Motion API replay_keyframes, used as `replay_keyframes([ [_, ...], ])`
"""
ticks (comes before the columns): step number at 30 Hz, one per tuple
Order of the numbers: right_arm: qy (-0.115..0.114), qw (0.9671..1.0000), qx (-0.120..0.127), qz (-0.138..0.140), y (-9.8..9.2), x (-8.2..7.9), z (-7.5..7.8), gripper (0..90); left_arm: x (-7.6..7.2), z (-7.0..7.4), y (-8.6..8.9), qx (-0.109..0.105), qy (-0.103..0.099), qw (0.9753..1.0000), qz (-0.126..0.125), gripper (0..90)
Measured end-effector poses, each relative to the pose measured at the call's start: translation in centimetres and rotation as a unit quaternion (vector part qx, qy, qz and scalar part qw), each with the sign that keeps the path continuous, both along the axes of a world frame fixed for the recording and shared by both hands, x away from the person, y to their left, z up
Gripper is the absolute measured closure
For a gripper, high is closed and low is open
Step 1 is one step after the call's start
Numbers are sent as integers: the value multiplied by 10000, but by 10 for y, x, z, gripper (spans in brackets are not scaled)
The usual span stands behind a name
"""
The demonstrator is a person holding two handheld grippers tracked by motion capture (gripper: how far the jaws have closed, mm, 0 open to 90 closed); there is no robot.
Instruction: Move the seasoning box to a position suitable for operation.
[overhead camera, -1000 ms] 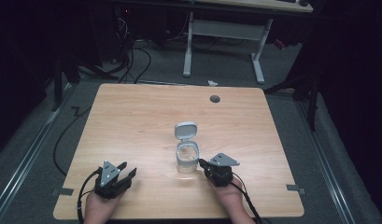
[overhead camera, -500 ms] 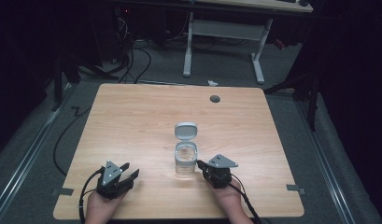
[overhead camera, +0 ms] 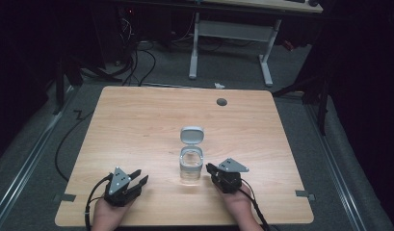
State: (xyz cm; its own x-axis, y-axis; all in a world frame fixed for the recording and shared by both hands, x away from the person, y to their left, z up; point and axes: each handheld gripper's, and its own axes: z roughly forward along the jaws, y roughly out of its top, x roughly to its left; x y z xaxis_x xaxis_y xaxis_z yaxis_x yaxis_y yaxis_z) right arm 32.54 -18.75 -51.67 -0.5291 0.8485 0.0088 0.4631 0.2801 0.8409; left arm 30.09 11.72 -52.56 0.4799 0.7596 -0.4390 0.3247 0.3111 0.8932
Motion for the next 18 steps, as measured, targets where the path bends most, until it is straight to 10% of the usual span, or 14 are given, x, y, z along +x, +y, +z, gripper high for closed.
replay_keyframes([
  [7, -70, 9996, 255, -130, -19, 8, 9, 890, -9, 4, -62, -98, 41, 9983, -573, 776],
  [18, -156, 9990, 314, -260, -23, 31, 27, 900, -7, -6, -112, -68, 153, 9962, -851, 888],
])
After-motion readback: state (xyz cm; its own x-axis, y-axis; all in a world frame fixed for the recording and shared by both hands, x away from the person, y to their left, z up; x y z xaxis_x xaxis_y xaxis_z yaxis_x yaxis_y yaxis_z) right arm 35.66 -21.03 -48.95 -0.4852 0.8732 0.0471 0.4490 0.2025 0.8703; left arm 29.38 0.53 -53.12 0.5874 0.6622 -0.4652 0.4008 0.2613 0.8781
